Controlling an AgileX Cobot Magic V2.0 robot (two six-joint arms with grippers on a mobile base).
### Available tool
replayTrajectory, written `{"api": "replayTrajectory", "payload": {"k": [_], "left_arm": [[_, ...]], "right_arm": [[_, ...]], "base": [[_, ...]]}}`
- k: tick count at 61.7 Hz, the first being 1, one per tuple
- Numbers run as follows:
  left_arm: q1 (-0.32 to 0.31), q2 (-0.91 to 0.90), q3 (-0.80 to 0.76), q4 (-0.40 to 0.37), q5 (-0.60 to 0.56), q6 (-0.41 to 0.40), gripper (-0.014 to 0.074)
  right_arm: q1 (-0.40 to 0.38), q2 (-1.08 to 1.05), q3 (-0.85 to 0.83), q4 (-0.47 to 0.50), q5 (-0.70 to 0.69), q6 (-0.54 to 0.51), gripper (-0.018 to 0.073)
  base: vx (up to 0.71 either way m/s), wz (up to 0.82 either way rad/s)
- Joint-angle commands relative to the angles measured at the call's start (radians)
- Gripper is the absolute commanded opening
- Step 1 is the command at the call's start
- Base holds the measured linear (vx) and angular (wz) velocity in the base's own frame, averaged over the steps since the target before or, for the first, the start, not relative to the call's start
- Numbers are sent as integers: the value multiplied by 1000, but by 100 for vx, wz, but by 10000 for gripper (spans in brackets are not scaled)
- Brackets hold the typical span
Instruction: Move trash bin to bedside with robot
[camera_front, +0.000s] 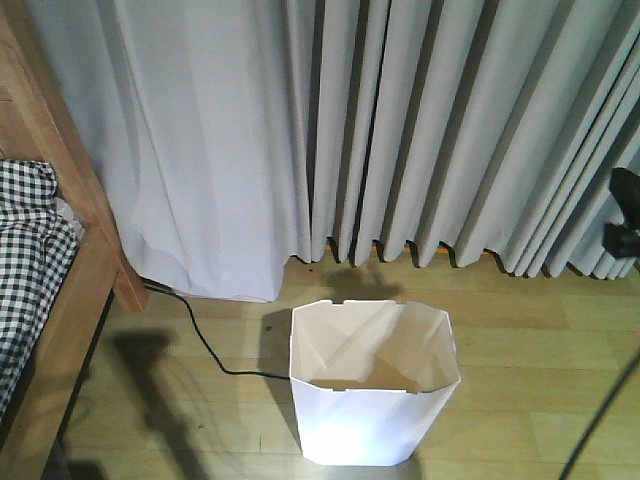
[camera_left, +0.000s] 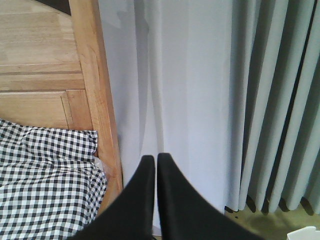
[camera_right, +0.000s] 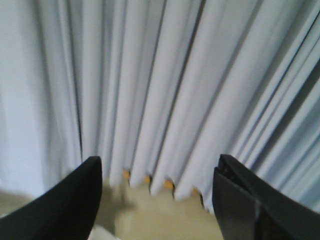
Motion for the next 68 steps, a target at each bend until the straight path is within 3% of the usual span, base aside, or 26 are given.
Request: {"api": "replayTrajectory", "payload": {"k": [1,12,21,29,43,51,60,68], "left_arm": [[0,-14,19,-4,-71,0,-6],[0,-14,19,-4,-71,0,-6],[0,-14,19,-4,-71,0,-6],[0,-14,19,-4,-71,0,-6],[0,-14,19,-4,-71,0,-6],[0,-14,19,-4,-71,0,-6],[0,-14,19,-4,-71,0,-6],[0,-14,19,-4,-71,0,-6]], "right_arm": [[0,-122,19,19,-28,11,476],[2,-343,132,33,-45,31,476],[74,-517,228,34,-66,17,476],[91,-660,304,33,-63,18,476],[90,-752,314,26,-56,18,468],[90,-752,314,18,-62,20,323],[90,-752,314,6,-121,18,-11],[90,-752,314,45,-135,21,-11]], "base": [[0,0],[0,0],[0,0],[0,0],[0,0],[0,0],[0,0],[0,0]]}}
